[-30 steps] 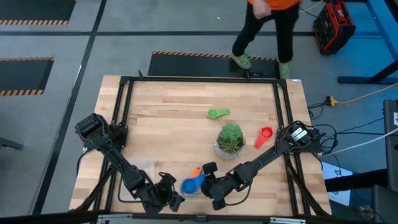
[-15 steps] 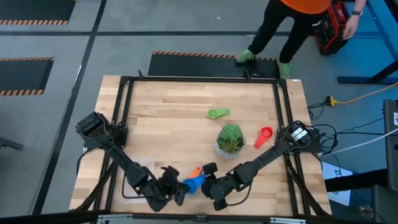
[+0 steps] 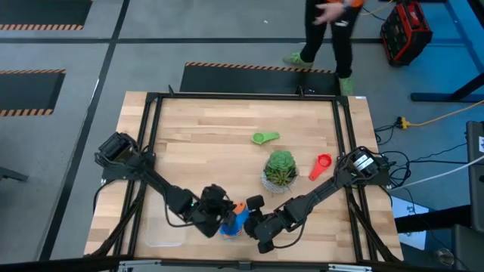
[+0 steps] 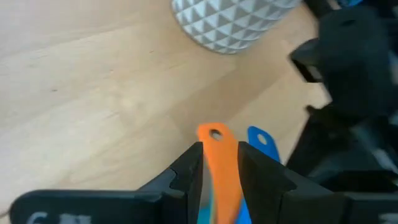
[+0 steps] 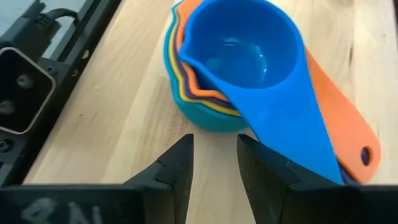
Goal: Nest measuring cups in basket
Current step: Stack the blue measuring cup on top of the orange measuring cup, then stack the red measuring cup on top of the blue measuring cup
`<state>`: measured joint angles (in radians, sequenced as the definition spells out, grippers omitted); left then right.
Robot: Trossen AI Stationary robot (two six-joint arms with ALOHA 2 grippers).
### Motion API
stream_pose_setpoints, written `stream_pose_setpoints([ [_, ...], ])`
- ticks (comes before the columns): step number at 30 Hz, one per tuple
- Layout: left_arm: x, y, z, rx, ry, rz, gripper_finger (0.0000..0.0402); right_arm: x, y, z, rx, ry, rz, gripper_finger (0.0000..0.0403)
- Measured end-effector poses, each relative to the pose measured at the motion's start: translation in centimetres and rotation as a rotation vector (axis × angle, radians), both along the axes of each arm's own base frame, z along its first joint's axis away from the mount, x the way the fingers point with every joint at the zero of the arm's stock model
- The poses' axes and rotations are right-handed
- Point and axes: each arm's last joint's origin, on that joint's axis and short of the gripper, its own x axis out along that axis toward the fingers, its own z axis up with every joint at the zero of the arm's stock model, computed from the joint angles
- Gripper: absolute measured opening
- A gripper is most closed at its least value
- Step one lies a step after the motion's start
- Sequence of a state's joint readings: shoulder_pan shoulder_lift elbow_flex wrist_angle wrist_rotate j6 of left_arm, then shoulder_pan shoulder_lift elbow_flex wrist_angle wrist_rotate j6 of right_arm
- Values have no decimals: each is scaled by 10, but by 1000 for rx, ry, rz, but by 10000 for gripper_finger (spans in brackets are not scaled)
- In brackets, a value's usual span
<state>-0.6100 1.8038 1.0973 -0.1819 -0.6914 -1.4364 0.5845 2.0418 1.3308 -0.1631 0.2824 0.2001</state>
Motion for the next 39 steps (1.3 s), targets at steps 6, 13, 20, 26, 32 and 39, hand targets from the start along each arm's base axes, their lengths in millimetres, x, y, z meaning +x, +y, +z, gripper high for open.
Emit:
stream_pose_setpoints([
  [6, 8, 14, -3, -66, 74, -27, 92, 4, -8, 0, -16, -5, -33, 128],
  [13, 10, 17, -4, -111, 103, -59, 92, 11, -20, 0, -17, -5, -67, 128],
  [20, 10, 17, -4, -112, 102, -61, 92, 13, -22, 0, 9, 11, -49, 128],
  [26, 10, 17, -3, -95, 90, -45, 92, 6, -22, 8, 37, 62, -2, 128],
  [32, 10, 18, -3, -88, 85, -38, 92, -13, -23, 42, 53, 98, 35, 128],
  [39, 11, 17, -3, -88, 83, -38, 92, -52, -23, 96, 73, 110, 109, 128],
])
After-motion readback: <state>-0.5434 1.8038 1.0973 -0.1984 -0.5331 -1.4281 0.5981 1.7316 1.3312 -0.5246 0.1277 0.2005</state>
